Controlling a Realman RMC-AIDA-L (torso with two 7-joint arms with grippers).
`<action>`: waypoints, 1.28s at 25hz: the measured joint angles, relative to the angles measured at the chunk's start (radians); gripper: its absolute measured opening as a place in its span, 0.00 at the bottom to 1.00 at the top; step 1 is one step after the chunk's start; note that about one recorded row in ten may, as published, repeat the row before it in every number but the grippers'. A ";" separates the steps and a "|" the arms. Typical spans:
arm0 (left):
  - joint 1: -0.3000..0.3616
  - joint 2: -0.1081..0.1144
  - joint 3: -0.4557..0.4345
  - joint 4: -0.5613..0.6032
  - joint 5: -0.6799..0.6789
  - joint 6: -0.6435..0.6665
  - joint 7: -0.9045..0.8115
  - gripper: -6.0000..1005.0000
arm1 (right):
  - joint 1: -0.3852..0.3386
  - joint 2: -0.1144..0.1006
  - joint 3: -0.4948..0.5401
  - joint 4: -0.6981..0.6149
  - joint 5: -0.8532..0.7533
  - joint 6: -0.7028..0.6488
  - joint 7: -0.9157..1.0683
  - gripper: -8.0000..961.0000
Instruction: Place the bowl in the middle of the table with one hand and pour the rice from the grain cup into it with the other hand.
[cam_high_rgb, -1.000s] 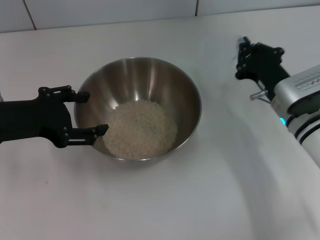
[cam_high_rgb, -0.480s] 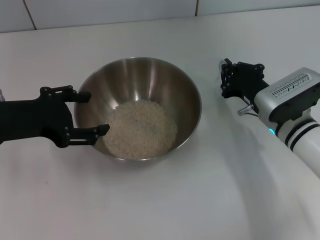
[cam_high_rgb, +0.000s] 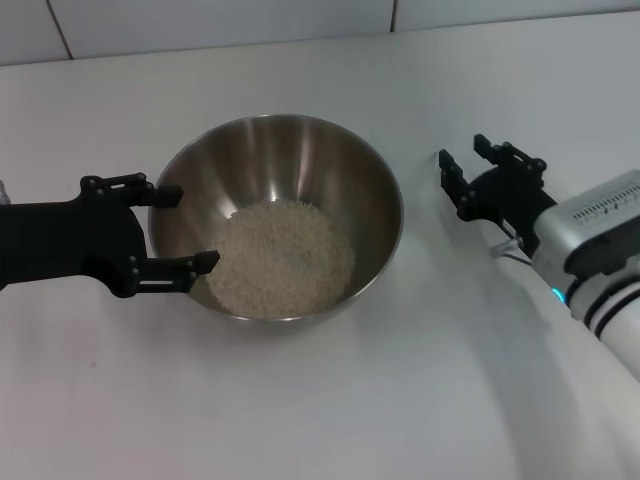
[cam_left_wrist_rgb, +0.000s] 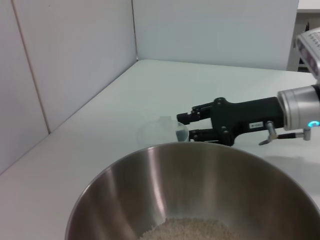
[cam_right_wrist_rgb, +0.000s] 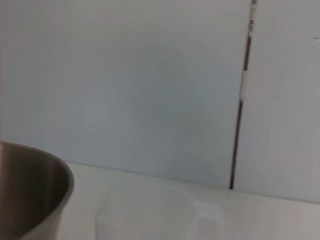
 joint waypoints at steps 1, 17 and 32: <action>0.000 0.000 0.000 0.000 0.000 0.000 0.000 0.83 | -0.013 0.000 0.000 0.003 0.000 -0.008 0.001 0.41; 0.009 0.000 -0.008 -0.001 0.000 0.000 0.008 0.83 | -0.032 -0.085 0.133 -0.282 -0.218 -0.780 0.595 0.85; 0.006 0.001 -0.011 -0.003 0.035 0.000 -0.005 0.83 | 0.375 -0.002 -0.781 -1.116 -0.209 -0.869 1.189 0.87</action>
